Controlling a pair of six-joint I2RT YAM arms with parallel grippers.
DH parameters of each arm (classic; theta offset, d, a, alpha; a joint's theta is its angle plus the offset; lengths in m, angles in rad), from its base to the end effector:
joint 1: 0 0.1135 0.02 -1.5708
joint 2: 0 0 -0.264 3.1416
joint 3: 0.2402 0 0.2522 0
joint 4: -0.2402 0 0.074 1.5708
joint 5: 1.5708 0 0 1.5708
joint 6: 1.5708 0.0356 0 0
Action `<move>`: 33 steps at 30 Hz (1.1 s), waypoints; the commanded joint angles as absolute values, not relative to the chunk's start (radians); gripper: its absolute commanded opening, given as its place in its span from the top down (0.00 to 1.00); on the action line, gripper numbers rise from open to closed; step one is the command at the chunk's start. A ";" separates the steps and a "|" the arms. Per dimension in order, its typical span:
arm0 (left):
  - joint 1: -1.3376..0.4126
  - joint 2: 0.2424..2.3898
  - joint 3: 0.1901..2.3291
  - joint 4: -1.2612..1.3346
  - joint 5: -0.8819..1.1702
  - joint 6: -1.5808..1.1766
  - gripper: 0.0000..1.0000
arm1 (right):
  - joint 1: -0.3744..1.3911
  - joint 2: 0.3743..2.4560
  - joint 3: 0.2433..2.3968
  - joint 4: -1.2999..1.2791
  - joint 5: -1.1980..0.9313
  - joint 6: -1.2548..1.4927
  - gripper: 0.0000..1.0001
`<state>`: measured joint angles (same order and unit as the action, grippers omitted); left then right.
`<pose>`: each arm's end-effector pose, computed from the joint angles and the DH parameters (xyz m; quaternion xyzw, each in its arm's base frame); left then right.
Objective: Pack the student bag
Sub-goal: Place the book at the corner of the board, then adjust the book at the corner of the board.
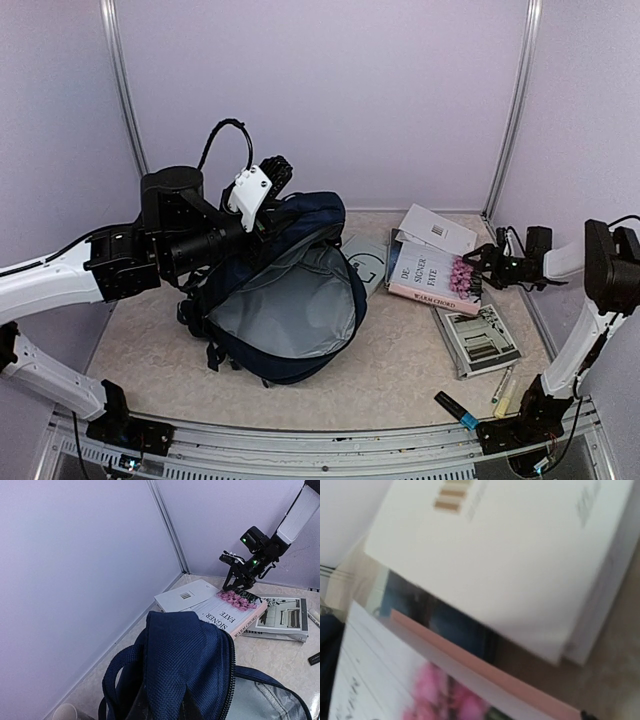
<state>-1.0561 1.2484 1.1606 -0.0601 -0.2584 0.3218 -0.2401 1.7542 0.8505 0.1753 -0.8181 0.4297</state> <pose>0.1521 -0.2504 0.3862 0.4126 0.6333 -0.1413 0.6394 0.3366 -0.0557 0.1523 0.1216 0.8442 0.3969 0.3391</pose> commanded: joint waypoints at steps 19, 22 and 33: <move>-1.046 1.199 1.130 0.042 -0.228 0.318 1.00 | -0.133 1.320 0.563 -0.021 -0.576 0.577 0.17; -1.046 1.203 1.121 0.057 -0.209 0.299 1.00 | -0.133 1.363 0.530 0.032 -0.618 0.632 0.17; -0.943 1.398 1.145 0.195 0.033 0.162 1.00 | -0.042 1.501 0.512 0.237 -0.696 0.754 0.16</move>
<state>-1.0180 1.3182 1.1202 0.0250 -0.1074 0.2455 -0.0727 1.4551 0.5217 0.1780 -0.6701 0.6811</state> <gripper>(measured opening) 0.096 0.835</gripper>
